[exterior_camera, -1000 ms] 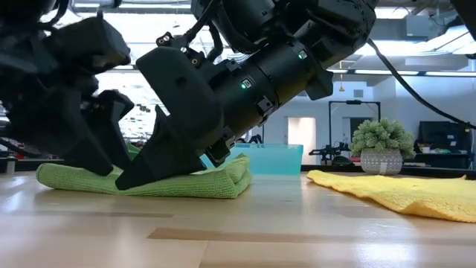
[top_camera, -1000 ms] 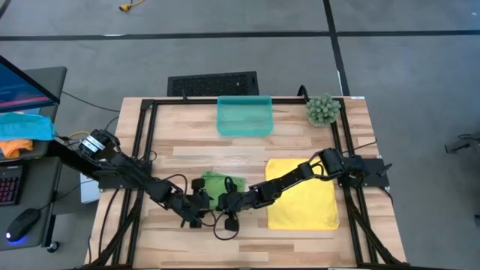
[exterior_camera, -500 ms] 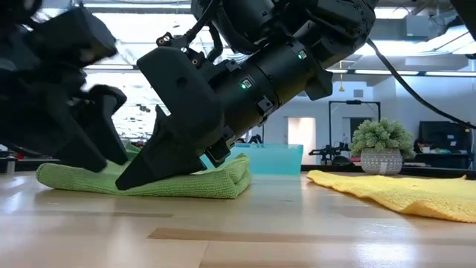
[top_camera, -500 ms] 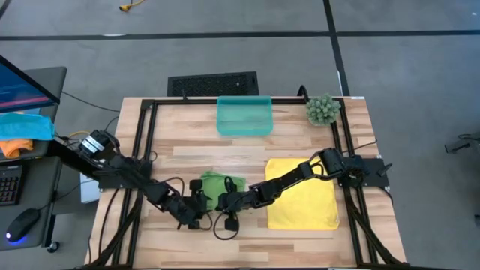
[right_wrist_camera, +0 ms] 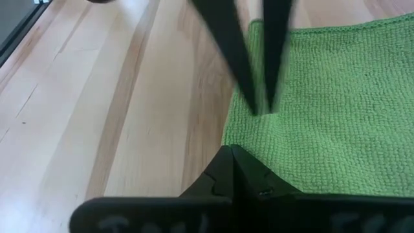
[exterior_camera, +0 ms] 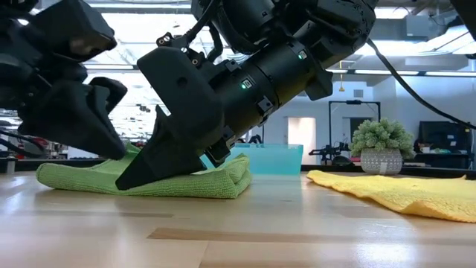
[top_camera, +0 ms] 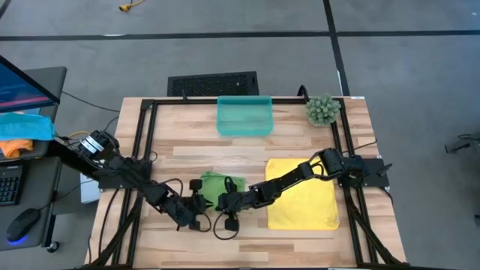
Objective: Roll microfiber towels into tight, uniform cylinder then place into a basket
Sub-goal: Roll the green towel
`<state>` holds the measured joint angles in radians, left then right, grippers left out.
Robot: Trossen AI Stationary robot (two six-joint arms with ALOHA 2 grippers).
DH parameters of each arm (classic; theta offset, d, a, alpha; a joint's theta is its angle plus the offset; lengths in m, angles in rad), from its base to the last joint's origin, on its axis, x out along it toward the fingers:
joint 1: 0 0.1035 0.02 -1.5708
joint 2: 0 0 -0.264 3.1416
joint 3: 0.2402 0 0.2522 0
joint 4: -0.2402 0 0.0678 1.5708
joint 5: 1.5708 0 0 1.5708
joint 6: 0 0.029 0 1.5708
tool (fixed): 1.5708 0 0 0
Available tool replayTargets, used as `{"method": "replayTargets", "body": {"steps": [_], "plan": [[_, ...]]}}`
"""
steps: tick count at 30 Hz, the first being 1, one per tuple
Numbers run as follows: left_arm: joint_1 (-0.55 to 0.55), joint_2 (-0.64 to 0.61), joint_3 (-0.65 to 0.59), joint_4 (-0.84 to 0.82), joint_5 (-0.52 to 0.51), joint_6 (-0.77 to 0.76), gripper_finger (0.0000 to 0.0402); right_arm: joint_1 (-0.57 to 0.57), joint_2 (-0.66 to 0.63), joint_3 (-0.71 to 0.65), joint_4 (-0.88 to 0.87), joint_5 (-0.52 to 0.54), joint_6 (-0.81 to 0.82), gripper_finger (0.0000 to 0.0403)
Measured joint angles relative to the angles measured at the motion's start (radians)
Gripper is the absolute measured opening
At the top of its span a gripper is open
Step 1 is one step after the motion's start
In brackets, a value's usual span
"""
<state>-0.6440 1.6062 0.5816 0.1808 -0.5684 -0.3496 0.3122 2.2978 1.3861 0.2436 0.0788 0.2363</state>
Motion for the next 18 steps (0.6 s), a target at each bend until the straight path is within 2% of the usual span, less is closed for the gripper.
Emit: {"method": "replayTargets", "body": {"steps": [10,18], "plan": [[0.004,0.0,0.0,-0.022,0.026,-0.013,0.0,0.0,0.0,0.0,0.0,0.0,-0.001,0.0011],[0.007,0.0,-0.054,-0.018,0.06,-0.105,0.0,0.0,0.0,-0.001,0.001,-0.001,-0.001,0.0015]]}}
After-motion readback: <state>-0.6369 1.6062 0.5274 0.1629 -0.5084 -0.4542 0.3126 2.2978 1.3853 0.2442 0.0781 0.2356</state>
